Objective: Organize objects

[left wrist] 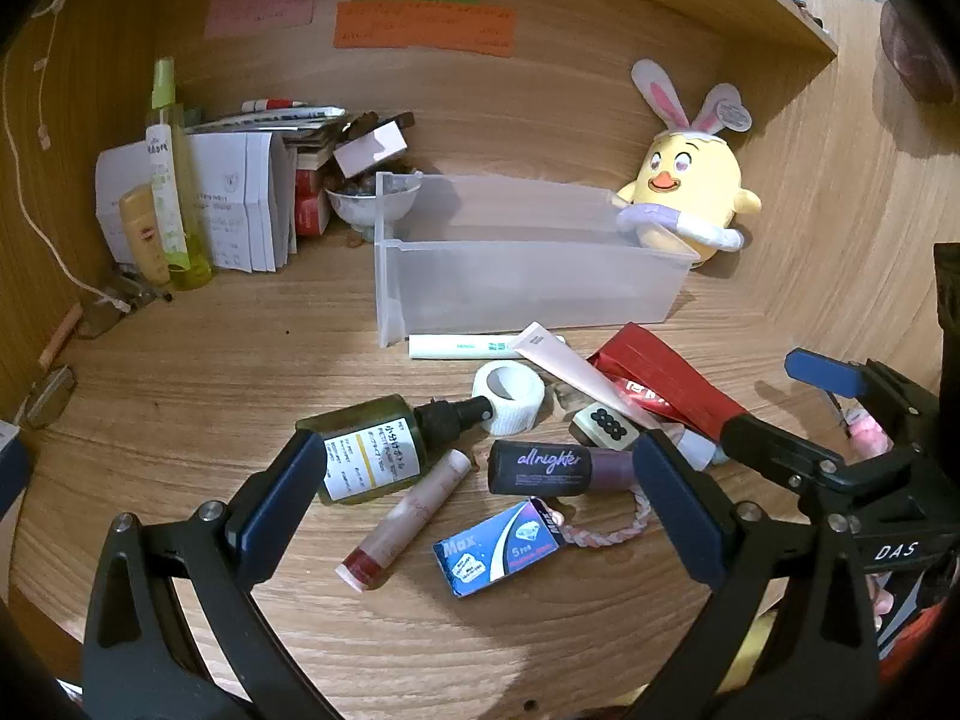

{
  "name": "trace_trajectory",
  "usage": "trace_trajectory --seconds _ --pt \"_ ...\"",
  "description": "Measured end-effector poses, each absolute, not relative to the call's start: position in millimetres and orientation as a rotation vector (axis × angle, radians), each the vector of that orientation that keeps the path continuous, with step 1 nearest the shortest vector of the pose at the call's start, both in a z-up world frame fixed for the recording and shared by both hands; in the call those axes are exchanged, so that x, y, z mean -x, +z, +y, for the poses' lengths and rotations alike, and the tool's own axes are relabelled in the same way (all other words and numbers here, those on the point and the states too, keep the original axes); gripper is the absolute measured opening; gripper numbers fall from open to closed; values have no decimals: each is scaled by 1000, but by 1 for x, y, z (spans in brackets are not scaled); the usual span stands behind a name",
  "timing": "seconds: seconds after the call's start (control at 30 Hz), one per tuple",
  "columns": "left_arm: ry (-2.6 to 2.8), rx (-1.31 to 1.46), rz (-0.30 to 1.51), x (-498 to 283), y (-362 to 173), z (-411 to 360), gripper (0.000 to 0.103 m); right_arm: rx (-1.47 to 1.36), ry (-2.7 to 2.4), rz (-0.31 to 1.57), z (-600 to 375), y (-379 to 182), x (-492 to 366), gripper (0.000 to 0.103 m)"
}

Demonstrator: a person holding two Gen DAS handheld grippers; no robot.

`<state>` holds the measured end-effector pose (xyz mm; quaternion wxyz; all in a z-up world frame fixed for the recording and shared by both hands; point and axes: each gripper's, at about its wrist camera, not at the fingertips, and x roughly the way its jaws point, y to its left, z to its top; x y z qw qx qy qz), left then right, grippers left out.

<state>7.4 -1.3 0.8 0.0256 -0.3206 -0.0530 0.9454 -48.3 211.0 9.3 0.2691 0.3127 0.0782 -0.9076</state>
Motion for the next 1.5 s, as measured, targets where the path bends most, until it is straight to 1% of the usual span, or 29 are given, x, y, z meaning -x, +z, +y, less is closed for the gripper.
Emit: trace_trajectory --seconds 1.5 --pt "2894 988 -191 -11 2 -2 103 -863 -2437 180 214 8 46 103"
